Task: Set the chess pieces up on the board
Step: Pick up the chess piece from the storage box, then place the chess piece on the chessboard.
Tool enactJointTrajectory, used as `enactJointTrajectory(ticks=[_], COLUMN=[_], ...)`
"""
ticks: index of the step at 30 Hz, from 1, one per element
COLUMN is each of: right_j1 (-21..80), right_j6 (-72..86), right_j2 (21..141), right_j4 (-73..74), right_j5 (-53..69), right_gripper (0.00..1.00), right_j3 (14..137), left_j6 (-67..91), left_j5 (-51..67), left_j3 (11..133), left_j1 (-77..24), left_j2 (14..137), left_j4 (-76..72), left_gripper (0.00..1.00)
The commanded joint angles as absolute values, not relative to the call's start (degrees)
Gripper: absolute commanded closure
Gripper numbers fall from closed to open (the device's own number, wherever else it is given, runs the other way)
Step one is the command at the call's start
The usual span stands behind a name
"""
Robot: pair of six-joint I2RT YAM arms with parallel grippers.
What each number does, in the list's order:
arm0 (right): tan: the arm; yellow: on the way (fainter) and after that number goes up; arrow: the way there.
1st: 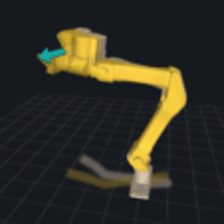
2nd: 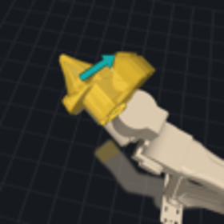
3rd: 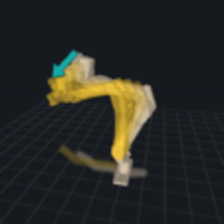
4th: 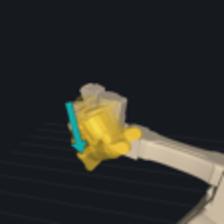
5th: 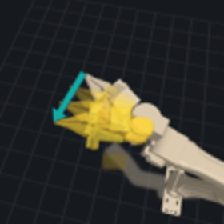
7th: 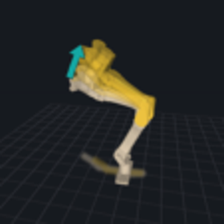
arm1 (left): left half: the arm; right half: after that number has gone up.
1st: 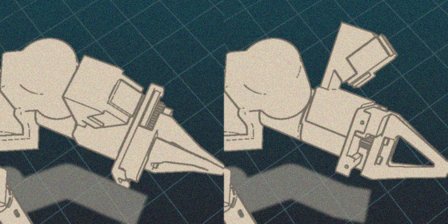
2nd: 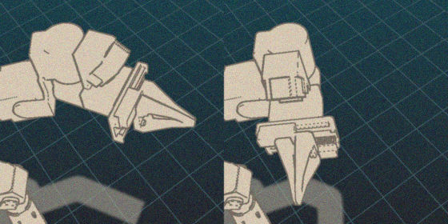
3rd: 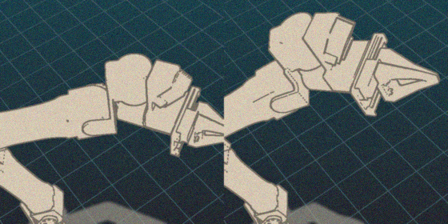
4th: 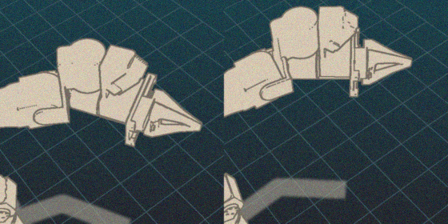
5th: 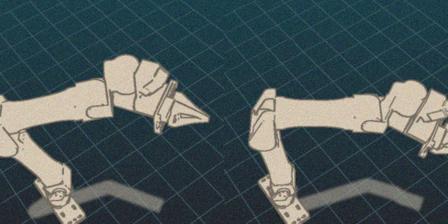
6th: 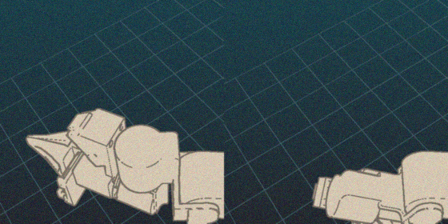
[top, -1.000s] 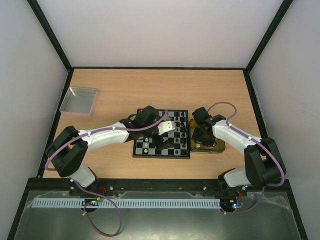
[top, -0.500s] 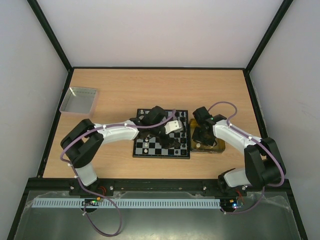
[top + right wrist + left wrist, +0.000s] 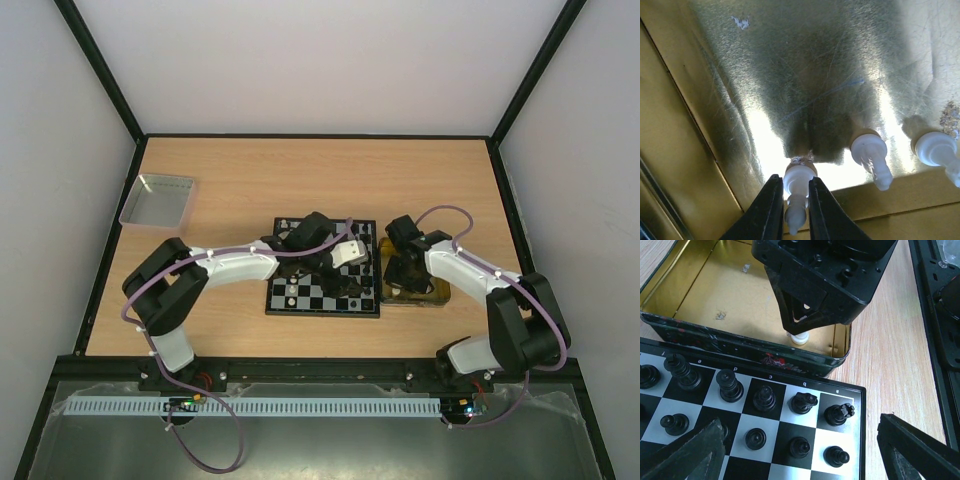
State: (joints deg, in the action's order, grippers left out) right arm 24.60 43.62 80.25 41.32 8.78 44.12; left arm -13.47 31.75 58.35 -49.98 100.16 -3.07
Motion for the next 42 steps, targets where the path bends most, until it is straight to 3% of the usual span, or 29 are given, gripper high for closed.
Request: enactJointTrajectory(ticks=[1, 5, 9, 24, 31, 42], right_j1=[24.3, 24.3, 24.3, 23.0, 23.9, 40.9], right_j6=[43.3, 43.1, 43.0, 39.9, 40.6, 46.9], right_j2=[80.2, 80.2, 80.2, 79.5, 79.1, 87.4], right_j4=[41.8, 41.9, 42.2, 51.0, 52.3, 51.9], right_j5=[9.1, 9.8, 9.5, 1.8, 4.9, 3.6], right_gripper=[0.86, 0.87, 0.97, 0.98, 0.98, 0.98], right_j3=[43.3, 43.5, 43.9, 56.6, 61.5, 71.8], left_j6=[-14.0, -14.2, -14.2, -21.1, -25.0, -30.3], left_j5=[33.3, 33.4, 33.5, 32.6, 31.6, 32.8], left_j3=[59.2, 59.2, 59.2, 62.0, 55.9, 42.4], left_j1=[-50.4, -50.3, -50.3, -46.1, -40.3, -28.5], left_j2=[99.0, 98.7, 98.5, 90.7, 81.9, 68.3], left_j4=[-2.5, -2.1, -1.9, 9.5, 13.9, 17.3], left_gripper=[0.16, 0.16, 0.16, 0.17, 0.17, 0.24])
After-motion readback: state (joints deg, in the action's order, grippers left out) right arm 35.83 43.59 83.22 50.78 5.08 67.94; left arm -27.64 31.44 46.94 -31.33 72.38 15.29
